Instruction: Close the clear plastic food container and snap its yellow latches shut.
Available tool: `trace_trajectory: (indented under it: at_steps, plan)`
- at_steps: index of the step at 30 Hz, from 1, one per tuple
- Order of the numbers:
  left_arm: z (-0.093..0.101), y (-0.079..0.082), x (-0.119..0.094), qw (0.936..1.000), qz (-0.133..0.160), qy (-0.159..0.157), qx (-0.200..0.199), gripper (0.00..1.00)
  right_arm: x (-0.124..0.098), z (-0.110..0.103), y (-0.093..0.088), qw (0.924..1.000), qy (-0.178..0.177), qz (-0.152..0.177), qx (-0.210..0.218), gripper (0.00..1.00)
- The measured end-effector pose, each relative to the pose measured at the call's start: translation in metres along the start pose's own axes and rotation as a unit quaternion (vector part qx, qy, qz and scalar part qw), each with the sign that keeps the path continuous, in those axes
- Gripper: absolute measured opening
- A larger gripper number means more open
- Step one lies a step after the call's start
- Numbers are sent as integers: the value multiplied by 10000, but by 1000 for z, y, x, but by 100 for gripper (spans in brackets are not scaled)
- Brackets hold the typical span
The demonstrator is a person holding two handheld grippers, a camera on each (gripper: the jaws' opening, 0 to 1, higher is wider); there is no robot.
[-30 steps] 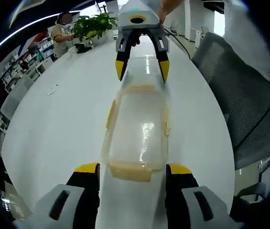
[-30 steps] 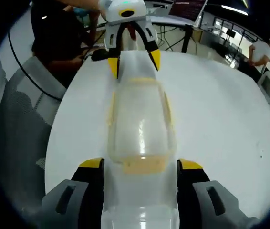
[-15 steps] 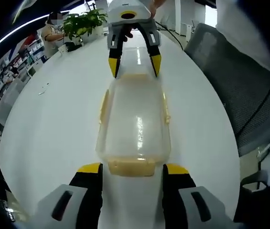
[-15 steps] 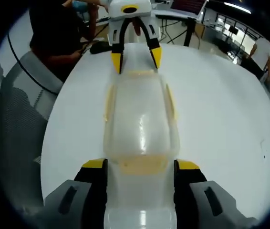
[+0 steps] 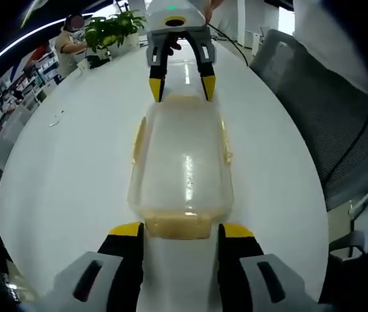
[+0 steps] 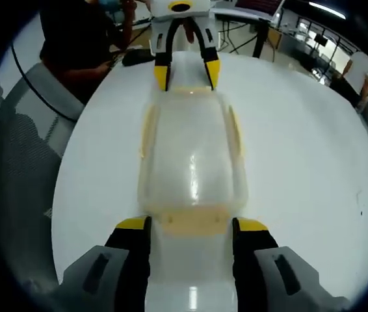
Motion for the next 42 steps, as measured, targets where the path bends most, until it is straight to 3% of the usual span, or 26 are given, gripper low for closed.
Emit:
trace_trajectory:
  at_steps: [33, 42]
  plan:
    - [-7, -4, 2, 9996, 183, -173, -81, 33, 2, 5, 4, 9999, 10, 93, -111, 37]
    - [-6, -3, 0, 9998, 63, -184, -65, 32, 3, 5, 6, 9999, 16, 75, -104, 36]
Point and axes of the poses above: the point that each gripper's makers call its tool centre point, and the gripper's own axes: x roughly forward along the fingers, z roughly to its right, y roughly out of its top, the point moved 10 cm from there along -x, roughly backward along the fingers, and after that the axes turned 3 degrees about y, right-handed, at the moved point
